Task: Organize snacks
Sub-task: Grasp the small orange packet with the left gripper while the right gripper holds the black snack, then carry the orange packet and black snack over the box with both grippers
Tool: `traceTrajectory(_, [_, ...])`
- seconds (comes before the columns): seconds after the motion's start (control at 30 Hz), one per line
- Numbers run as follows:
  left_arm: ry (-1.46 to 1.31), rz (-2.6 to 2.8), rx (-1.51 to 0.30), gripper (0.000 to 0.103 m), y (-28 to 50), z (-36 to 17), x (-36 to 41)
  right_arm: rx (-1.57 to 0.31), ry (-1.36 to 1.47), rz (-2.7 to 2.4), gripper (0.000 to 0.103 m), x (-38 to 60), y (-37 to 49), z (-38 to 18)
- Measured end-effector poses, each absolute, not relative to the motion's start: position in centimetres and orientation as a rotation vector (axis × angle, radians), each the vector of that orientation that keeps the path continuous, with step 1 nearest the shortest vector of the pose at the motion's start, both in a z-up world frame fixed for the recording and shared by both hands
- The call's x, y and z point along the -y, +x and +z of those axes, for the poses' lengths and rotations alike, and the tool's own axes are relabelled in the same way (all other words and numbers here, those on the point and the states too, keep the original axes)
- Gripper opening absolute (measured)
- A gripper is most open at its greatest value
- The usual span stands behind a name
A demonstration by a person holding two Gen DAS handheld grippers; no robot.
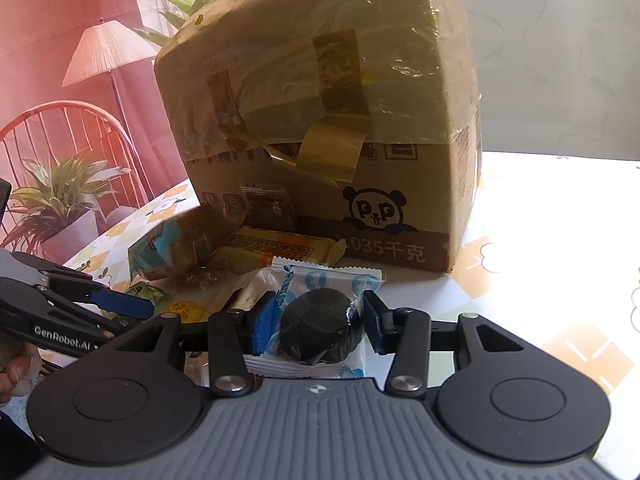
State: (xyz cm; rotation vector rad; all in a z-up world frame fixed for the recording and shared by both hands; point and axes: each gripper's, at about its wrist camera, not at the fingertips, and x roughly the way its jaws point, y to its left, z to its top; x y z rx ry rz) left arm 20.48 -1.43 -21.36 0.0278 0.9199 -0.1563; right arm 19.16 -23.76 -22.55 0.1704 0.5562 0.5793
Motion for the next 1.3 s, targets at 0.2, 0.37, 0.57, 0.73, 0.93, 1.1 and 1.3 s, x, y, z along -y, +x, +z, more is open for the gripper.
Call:
traceTrajectory(0.2, [0.084, -0.160, -0.893, 0.060, 20.7, -21.7, 2.3, -0.558, 0.169, 0.578, 0.048, 23.7, 19.2, -22.6])
traceTrajectory(0.37, [0.111, -0.207, -0.859, 0.035, 20.6, -21.7, 2.8, -0.560, 0.165, 0.574, 0.048, 23.7, 19.2, -22.6])
traceTrajectory(0.57, [0.058, -0.205, -0.848, 0.033, 20.2, -21.6, 2.1, -0.565, 0.162, 0.569, 0.048, 23.6, 19.3, -22.6])
traceTrajectory(0.73, [0.045, -0.191, -0.836, 0.033, 19.9, -21.3, 1.5, -0.575, 0.168, 0.561, 0.048, 23.6, 19.5, -22.7])
traceTrajectory(0.93, [0.043, -0.200, -0.824, 0.033, 19.6, -21.0, 1.4, -0.576, 0.169, 0.559, 0.048, 23.6, 19.5, -22.7])
traceTrajectory(1.1, [0.039, -0.209, -0.813, 0.033, 19.5, -20.8, 1.4, -0.574, 0.167, 0.557, 0.048, 23.6, 19.5, -22.7])
traceTrajectory(1.3, [0.061, -0.259, -0.781, 0.033, 18.7, -19.2, 1.7, -0.546, 0.137, 0.542, 0.048, 23.5, 18.6, -22.0])
